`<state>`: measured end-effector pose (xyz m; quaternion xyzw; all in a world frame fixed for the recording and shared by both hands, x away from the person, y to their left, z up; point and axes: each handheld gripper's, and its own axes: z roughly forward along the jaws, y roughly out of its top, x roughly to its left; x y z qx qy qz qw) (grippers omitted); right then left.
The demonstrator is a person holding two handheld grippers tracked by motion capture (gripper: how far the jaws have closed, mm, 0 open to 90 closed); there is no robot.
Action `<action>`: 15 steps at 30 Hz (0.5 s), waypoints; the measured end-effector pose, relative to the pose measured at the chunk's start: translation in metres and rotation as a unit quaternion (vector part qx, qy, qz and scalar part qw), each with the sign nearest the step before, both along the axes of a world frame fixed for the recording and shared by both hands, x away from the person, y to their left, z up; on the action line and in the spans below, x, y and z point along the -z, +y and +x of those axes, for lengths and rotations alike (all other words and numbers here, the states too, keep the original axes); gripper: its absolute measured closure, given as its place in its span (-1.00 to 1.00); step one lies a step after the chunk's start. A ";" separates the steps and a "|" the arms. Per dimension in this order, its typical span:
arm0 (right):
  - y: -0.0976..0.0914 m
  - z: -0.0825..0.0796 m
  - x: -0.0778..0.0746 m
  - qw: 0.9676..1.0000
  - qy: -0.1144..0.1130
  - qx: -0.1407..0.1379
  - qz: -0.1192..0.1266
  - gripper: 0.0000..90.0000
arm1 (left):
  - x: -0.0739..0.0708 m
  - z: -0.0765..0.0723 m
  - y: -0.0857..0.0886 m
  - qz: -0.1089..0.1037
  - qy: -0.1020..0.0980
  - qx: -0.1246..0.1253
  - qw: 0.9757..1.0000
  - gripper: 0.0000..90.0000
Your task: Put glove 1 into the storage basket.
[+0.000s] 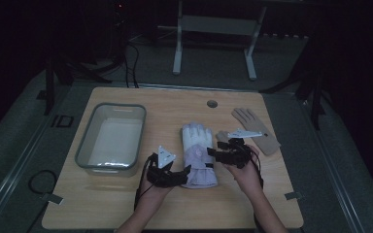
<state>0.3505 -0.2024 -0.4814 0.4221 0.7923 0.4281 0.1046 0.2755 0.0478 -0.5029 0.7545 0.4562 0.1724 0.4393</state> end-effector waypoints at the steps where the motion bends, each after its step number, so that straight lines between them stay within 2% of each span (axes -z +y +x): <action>1: 0.000 0.000 0.000 1.000 0.000 0.000 0.000 -0.03 | 0.000 0.000 0.000 0.000 0.000 0.000 1.000 -0.56; 2: -0.002 0.005 0.006 1.000 0.020 0.002 0.014 -0.04 | 0.003 0.003 -0.002 -0.003 0.020 -0.001 1.000 -0.55; 3: -0.002 0.005 0.006 1.000 0.020 0.002 0.014 -0.04 | 0.007 0.005 -0.004 -0.003 0.031 -0.002 1.000 -0.55; 4: -0.004 0.008 0.012 0.999 0.036 0.005 0.029 -0.06 | 0.016 0.009 -0.006 -0.007 0.057 0.004 0.998 -0.54; 5: -0.004 0.008 0.012 0.999 0.036 0.005 0.029 -0.06 | 0.016 0.009 -0.006 -0.007 0.057 0.004 0.998 -0.54; 6: -0.007 0.011 0.019 0.997 0.054 0.004 0.051 -0.09 | 0.025 0.011 -0.008 -0.006 0.069 0.005 0.998 -0.54; 7: -0.007 0.011 0.019 0.997 0.054 0.004 0.051 -0.09 | 0.025 0.011 -0.008 -0.006 0.069 0.005 0.998 -0.54; 8: -0.009 0.012 0.022 0.997 0.058 0.008 0.057 -0.09 | 0.029 0.013 -0.008 -0.009 0.078 0.006 0.997 -0.54; 10: -0.013 0.014 0.031 0.994 0.077 0.009 0.076 -0.10 | 0.038 0.017 -0.009 -0.018 0.090 0.009 0.996 -0.54; 11: -0.013 0.014 0.031 0.994 0.077 0.009 0.076 -0.10 | 0.038 0.017 -0.009 -0.018 0.090 0.009 0.996 -0.54; 13: -0.013 0.016 0.041 0.993 0.096 0.008 0.072 -0.10 | 0.043 0.018 -0.008 -0.021 0.100 0.013 0.995 -0.53; 14: -0.011 0.016 0.051 0.992 0.109 0.005 0.058 -0.11 | 0.045 0.020 -0.008 -0.023 0.105 0.015 0.994 -0.51; 15: -0.011 0.016 0.051 0.992 0.109 0.005 0.058 -0.11 | 0.048 0.021 -0.007 -0.027 0.108 0.017 0.994 -0.51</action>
